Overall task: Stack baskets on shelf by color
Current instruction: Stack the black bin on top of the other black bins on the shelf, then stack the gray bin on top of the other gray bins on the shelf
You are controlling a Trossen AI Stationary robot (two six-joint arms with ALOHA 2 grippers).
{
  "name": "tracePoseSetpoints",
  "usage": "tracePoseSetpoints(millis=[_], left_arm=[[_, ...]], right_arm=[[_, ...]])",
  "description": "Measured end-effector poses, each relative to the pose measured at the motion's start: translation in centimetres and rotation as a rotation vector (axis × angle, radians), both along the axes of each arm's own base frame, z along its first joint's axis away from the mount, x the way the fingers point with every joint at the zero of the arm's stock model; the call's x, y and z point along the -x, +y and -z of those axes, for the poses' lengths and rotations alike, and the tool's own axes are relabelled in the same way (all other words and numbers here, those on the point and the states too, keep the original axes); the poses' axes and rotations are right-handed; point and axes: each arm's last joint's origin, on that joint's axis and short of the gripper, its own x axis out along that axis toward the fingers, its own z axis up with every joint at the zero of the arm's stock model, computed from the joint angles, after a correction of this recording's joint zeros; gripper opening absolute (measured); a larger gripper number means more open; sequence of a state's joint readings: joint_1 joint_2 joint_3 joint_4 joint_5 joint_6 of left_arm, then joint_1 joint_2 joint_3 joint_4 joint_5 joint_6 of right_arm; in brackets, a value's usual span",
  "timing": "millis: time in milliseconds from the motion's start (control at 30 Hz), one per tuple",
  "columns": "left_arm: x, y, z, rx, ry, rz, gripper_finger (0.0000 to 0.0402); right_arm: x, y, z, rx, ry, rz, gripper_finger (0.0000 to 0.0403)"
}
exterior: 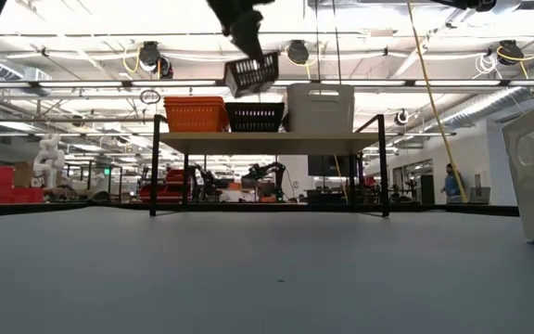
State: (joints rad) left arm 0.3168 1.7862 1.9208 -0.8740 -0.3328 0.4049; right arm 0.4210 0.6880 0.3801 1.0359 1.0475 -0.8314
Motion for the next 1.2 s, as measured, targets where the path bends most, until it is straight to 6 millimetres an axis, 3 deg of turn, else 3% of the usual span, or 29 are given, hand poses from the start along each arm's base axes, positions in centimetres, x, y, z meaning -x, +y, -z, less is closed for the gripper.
tracePoseSetpoints(millis=[133, 367, 667, 933, 1067, 1200], left_arm=[[-0.5, 1.3, 1.5, 0.079, 0.029, 0.033, 0.0026], [-0.7, 1.4, 3.1, 0.159, 0.122, 0.106, 0.0008], [-0.3, 0.9, 3.3, 0.209, 0.159, 0.121, 0.0077], [-0.8, 0.9, 3.7, 0.226, 0.147, 0.112, 0.0107], [-1.5, -0.7, 3.4, 0.218, 0.122, 0.169, 0.0118], [-3.1, -4.5, 3.5, 0.219, 0.104, 0.369, 0.012]], right_arm=[[0.0, 0.0, 0.0, 0.002, 0.002, 0.001, 0.0109], [0.0, 0.0, 0.0, 0.0, 0.001, 0.0, 0.0109], [0.0, 0.0, 0.0, 0.0, 0.0, 0.0, 0.0109], [0.0, 0.0, 0.0, -0.004, -0.003, -0.002, 0.0109], [0.0, 0.0, 0.0, 0.001, 0.001, 0.0, 0.0109], [0.0, 0.0, 0.0, 0.022, 0.018, 0.01, 0.0109]])
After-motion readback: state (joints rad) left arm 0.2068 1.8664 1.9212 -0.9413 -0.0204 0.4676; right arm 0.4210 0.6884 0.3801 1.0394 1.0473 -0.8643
